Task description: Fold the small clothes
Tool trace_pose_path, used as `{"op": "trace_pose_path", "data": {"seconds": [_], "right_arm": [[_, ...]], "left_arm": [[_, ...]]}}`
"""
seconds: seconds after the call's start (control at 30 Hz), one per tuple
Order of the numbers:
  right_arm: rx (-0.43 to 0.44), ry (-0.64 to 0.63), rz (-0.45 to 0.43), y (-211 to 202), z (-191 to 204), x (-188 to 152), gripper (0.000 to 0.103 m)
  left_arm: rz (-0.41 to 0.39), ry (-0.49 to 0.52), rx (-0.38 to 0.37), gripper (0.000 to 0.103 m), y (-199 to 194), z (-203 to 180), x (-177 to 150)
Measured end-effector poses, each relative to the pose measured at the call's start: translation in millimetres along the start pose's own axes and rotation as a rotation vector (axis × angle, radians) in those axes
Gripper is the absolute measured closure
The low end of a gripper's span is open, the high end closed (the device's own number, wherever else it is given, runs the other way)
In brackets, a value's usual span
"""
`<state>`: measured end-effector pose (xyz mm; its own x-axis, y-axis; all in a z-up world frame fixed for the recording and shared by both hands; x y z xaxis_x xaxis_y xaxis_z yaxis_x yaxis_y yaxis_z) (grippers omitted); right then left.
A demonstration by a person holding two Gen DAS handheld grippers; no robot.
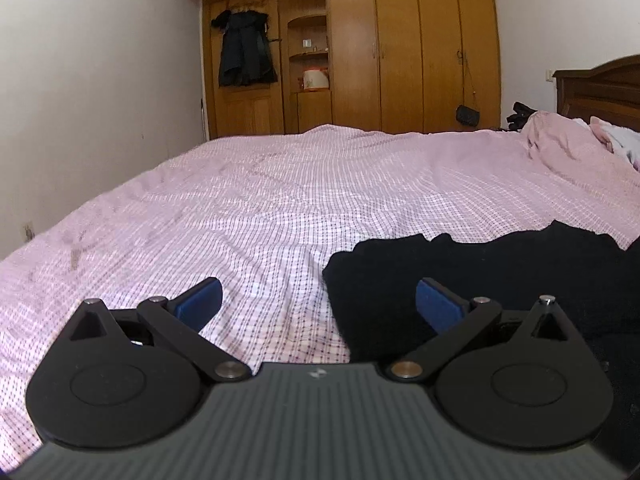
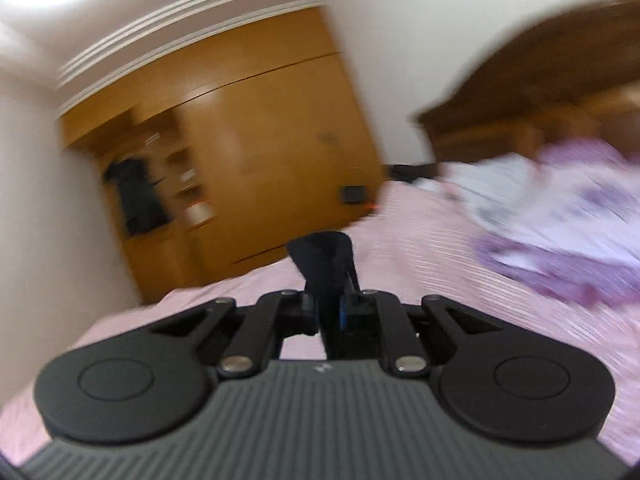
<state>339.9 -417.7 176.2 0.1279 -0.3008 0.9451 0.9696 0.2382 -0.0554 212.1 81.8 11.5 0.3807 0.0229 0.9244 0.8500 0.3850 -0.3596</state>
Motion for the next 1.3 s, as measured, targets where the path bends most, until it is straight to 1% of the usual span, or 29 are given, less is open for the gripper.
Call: {"op": "trace_pose_path", "data": {"seconds": [0.1,0.27,0.37,0.47,0.6,0.7,0.77,1.03,1.3], "right_arm": [[0.069,-0.096,0.053,25,59,-9,0.091],[0.152,-0.241,0.093,44,139,-34,0.091],[0.19,-0.283,0.101,49,172,-41,0.091],[0.229,-0.302,0.1,49,196,-42,0.091],[0.277,-0.323,0.09,41,226,-39,0.091],[0.306,-0.337,0.082,37,239,-40,0.091],[0.31,-0.347,0.087,34,246,-46,0.091],[0.325,-0.388,0.152,39,266,-91,0.091],[0.361,-0.413,0.212,57,294,-137,0.091]], "left_arm": [[0.017,-0.031,-0.02,0.0,0,5,3],[-0.008,-0.063,-0.024,0.0,-2,18,14],[-0.009,-0.067,-0.012,0.0,0,24,15],[0.004,-0.078,-0.006,0.0,3,29,15],[0.021,-0.086,0.003,0.0,7,32,13],[0.029,-0.086,0.004,0.0,8,32,11],[0.031,-0.079,0.004,0.0,7,31,10],[0.024,-0.038,0.011,0.0,7,25,7],[0.026,-0.023,0.019,0.0,9,24,6]]}}
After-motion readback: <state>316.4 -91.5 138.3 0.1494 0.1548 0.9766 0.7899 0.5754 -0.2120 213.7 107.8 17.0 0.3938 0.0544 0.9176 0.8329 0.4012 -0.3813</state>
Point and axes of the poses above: each gripper's, at about its wrist camera, not at the fingertips, and y roughly the way its jaws point, z to its left, x to its top, the point moved 8 cm from there along y, roughly the way its jaws point, and after that the axes turned 12 degrees about x, right-handed, at the moved point
